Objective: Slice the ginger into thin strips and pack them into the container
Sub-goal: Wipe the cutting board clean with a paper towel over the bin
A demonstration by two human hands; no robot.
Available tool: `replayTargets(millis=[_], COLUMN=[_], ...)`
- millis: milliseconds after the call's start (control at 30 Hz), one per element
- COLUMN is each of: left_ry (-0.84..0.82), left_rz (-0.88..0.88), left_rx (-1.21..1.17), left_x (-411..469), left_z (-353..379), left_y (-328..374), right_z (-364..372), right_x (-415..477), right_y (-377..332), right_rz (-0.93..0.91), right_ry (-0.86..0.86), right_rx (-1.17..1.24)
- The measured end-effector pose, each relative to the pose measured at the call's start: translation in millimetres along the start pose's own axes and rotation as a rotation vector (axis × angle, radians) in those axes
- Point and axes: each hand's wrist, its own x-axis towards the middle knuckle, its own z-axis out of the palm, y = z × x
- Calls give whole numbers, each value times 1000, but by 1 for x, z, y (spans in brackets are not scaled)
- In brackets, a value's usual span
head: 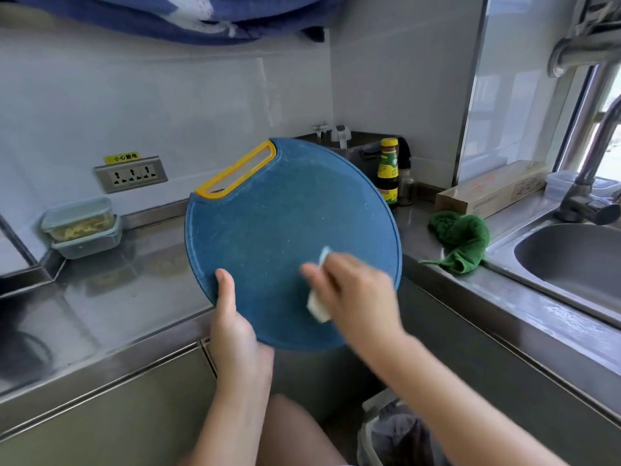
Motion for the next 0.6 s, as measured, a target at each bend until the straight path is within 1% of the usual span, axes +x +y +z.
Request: replayTargets(millis=[67, 100, 167, 200, 300, 400, 467, 500, 600], left_ry=[-13, -21, -29, -24, -36, -35, -3, 12, 16], left_rz=[-13, -24, -11, 9, 72, 98, 99, 98, 98], left_rx=[-13, -25, -38, -39, -23, 21, 37, 40, 44], left_x=[-3, -3, -2, -1, 4, 6, 8, 8, 7], left_z=[7, 9, 7, 5, -1, -8, -11, -13, -14], left_y=[-1, -1, 2, 6, 18, 27, 29, 29, 28], right_z=[9, 12, 12, 9, -2, -17, -25, -29, -42], right_x=[-23, -31, -30, -26, -9, 9, 18, 21, 28], right_y=[-29, -32, -18, -6, 47, 92, 113, 121, 120], right_rz=[-116, -159, -177, -146, 39, 252, 380, 456, 726], right_ry=[-32, -36, -1, 14, -16, -89, -111, -93, -40], right_rx=[21, 4, -69, -119, -224, -187, -71, 21, 445])
